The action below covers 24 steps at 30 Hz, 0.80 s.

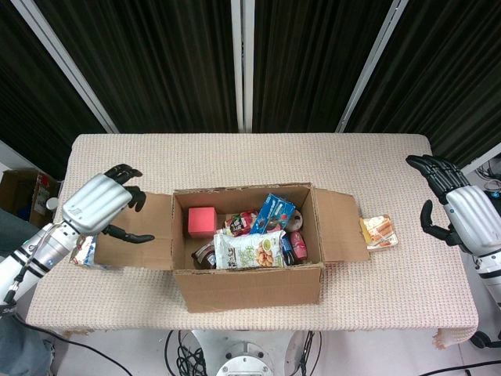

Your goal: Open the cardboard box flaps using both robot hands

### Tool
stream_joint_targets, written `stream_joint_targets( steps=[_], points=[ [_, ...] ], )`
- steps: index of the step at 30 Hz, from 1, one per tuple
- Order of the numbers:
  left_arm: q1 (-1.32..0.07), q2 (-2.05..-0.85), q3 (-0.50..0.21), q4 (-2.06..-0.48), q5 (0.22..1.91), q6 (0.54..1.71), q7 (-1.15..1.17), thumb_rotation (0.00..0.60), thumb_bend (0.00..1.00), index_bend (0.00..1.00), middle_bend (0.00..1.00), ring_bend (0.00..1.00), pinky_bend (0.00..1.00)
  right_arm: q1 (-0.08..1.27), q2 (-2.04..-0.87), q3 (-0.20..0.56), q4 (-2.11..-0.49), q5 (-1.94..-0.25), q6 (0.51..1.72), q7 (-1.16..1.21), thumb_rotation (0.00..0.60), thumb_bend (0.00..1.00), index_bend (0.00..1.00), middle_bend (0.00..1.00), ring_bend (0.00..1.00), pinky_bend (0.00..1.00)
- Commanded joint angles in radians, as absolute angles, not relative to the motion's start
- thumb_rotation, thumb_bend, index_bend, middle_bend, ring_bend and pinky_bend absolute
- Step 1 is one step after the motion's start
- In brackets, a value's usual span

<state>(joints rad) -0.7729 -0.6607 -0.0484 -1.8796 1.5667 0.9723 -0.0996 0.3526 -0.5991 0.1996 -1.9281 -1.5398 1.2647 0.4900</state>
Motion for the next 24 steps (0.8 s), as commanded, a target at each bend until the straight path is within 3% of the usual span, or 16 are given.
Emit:
stream_joint_targets(
  steps=[1, 5, 10, 14, 17, 24],
  points=[
    [-0.73, -0.663, -0.037, -1.869, 1.554, 0.996, -0.103, 0.081, 0.0, 0.54, 0.54, 0.19, 0.19, 0.348, -0.599, 0.197, -1.926, -1.542, 1.27, 0.49, 0.6, 0.78, 0.0, 0.07, 0.0, 0.0],
    [-0.651, -0.681, -0.04, -1.854, 1.505, 1.086, -0.116, 0.069, 0.0, 0.49, 0.46, 0.19, 0.19, 0.328, -0.601, 0.182, -1.919, -1.55, 1.286, 0.456, 0.6, 0.78, 0.0, 0.07, 0.0, 0.0],
    [-0.487, -0.772, -0.005, -1.845, 1.406, 1.251, 0.007, 0.065, 0.0, 0.26, 0.27, 0.15, 0.19, 0.259, -0.682, 0.124, -1.898, -1.549, 1.336, 0.217, 0.6, 0.77, 0.0, 0.05, 0.0, 0.0],
    [-0.367, -0.886, 0.024, -1.818, 1.379, 1.381, 0.092, 0.16, 0.0, 0.11, 0.14, 0.12, 0.19, 0.177, -0.812, 0.069, -1.857, -1.527, 1.409, -0.031, 0.6, 0.64, 0.0, 0.01, 0.0, 0.0],
    [-0.294, -0.951, 0.051, -1.793, 1.388, 1.449, 0.114, 0.167, 0.0, 0.08, 0.11, 0.1, 0.19, 0.113, -0.931, 0.042, -1.806, -1.517, 1.492, -0.164, 0.6, 0.55, 0.0, 0.0, 0.0, 0.0],
    [-0.169, -1.044, 0.085, -1.724, 1.436, 1.571, 0.13, 0.163, 0.0, 0.06, 0.07, 0.09, 0.18, 0.034, -1.081, 0.004, -1.693, -1.499, 1.556, -0.23, 0.6, 0.53, 0.0, 0.0, 0.0, 0.0]
  ],
)
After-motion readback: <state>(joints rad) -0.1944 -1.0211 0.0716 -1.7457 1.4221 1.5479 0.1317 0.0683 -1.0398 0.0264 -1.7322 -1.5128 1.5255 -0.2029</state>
